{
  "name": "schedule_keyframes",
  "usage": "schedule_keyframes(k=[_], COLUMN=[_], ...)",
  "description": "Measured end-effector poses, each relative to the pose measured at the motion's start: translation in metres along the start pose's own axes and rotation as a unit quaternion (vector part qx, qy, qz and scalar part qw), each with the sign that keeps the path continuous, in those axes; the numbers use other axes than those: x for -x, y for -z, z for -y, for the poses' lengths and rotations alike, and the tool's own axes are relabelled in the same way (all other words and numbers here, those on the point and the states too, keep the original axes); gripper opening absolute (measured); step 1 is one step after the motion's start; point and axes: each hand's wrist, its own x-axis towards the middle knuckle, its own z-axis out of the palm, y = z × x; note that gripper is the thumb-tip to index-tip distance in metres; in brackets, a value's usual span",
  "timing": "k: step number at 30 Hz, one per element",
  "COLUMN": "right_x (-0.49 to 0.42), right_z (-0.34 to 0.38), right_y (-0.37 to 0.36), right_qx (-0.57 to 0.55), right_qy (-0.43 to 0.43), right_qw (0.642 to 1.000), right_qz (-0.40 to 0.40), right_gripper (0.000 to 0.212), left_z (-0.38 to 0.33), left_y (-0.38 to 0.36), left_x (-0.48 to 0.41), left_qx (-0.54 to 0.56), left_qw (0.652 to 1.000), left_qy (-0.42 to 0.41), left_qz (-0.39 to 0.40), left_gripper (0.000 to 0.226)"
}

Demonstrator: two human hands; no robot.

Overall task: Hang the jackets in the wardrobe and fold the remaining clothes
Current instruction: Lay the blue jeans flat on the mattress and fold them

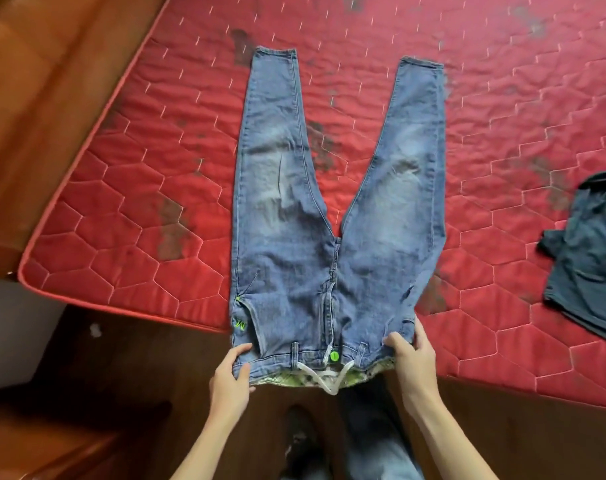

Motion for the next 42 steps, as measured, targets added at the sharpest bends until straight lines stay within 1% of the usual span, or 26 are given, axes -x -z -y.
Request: schedule_keyframes(k=[3,6,8,10,12,13,15,18,20,23,25,26,27,28,29,30,31,32,33,34,36,37,38,40,41,42], right_x=[0.012,0.032,0.046,0.056,0.059,0.059,0.057,0.05,0.047,0.039,0.032,0.029,0.025,0.021,0.016,0.011,0.008,0.005,0.003,0.004,0.009,0.012,0.015,0.019,0.018,0.015], right_z=[0.02,0.024,0.015,-0.003,-0.027,-0.038,-0.057,-0.073,-0.076,-0.083,-0.091,-0.094,-0.097,-0.098,-0.099,-0.099,-0.098,-0.098,-0.099,-0.097,-0.092,-0.09,-0.088,-0.086,-0.087,-0.089], right_y=[-0.052,-0.114,-0.151,-0.175,-0.187,-0.188,-0.184,-0.174,-0.166,-0.15,-0.137,-0.13,-0.123,-0.115,-0.107,-0.099,-0.093,-0.088,-0.084,-0.083,-0.083,-0.082,-0.082,-0.076,-0.071,-0.067], right_qx=[0.02,0.102,0.196,0.326,0.441,0.465,0.465,0.434,0.419,0.425,0.432,0.421,0.401,0.375,0.352,0.341,0.338,0.339,0.333,0.314,0.27,0.249,0.22,0.176,0.176,0.195], right_qy=[0.059,0.119,0.15,0.171,0.167,0.151,0.122,0.119,0.117,0.117,0.128,0.141,0.159,0.18,0.192,0.183,0.156,0.111,0.062,0.021,-0.008,-0.001,0.013,0.029,0.026,0.012], right_qw=[0.993,0.966,0.93,0.869,0.807,0.794,0.801,0.819,0.824,0.825,0.829,0.843,0.865,0.89,0.909,0.921,0.928,0.934,0.941,0.947,0.953,0.956,0.963,0.972,0.972,0.967], right_qz=[0.102,0.204,0.274,0.331,0.356,0.361,0.357,0.355,0.363,0.353,0.331,0.305,0.255,0.189,0.111,0.044,0.001,-0.007,0.017,0.06,0.139,0.154,0.158,0.154,0.157,0.166], right_gripper=[0.076,0.082,0.082,0.079,0.065,0.056,0.045,0.046,0.044,0.041,0.031,0.024,0.015,0.007,0.007,0.013,0.023,0.035,0.045,0.049,0.041,0.033,0.025,0.012,0.009,0.009], left_z=[0.004,0.009,0.012,0.009,0.007,0.011,0.01,0.02,0.021,0.014,0.008,0.008,0.008,0.008,0.009,0.009,0.012,0.013,0.012,0.01,0.011,0.012,0.014,0.013,0.014,0.016], left_y=[0.003,0.004,0.002,0.003,0.003,0.003,0.003,0.0,-0.001,-0.002,-0.004,-0.004,-0.003,-0.003,-0.003,-0.003,-0.005,-0.006,-0.006,-0.005,-0.002,0.001,0.004,0.009,0.01,0.009], left_x=[0.0,-0.004,-0.003,-0.002,-0.005,-0.008,-0.01,-0.011,-0.01,-0.004,0.001,0.001,0.001,0.001,-0.001,-0.003,-0.005,-0.006,-0.006,-0.005,-0.006,-0.007,-0.007,-0.004,-0.001,0.002], left_qx=[0.009,0.044,0.096,0.161,0.223,0.244,0.279,0.292,0.307,0.287,0.231,0.198,0.174,0.169,0.171,0.171,0.17,0.174,0.188,0.213,0.291,0.325,0.342,0.324,0.284,0.212], left_qw=[1.0,0.999,0.994,0.983,0.965,0.955,0.935,0.932,0.928,0.94,0.958,0.967,0.971,0.971,0.969,0.968,0.967,0.966,0.964,0.957,0.927,0.913,0.907,0.922,0.94,0.964], left_qy=[0.005,0.028,0.046,0.085,0.134,0.162,0.216,0.215,0.212,0.184,0.167,0.16,0.16,0.164,0.17,0.174,0.177,0.174,0.172,0.179,0.225,0.24,0.239,0.206,0.182,0.157], left_qz=[0.003,0.009,0.023,0.036,0.044,0.043,0.027,0.013,0.021,0.018,-0.016,-0.032,-0.04,-0.045,-0.05,-0.06,-0.069,-0.078,-0.082,-0.084,-0.071,-0.06,-0.054,-0.052,-0.044,-0.033], left_gripper=[0.035,0.034,0.027,0.023,0.03,0.032,0.035,0.044,0.046,0.04,0.033,0.043,0.055,0.062,0.063,0.062,0.06,0.055,0.051,0.052,0.054,0.054,0.049,0.04,0.037,0.034])
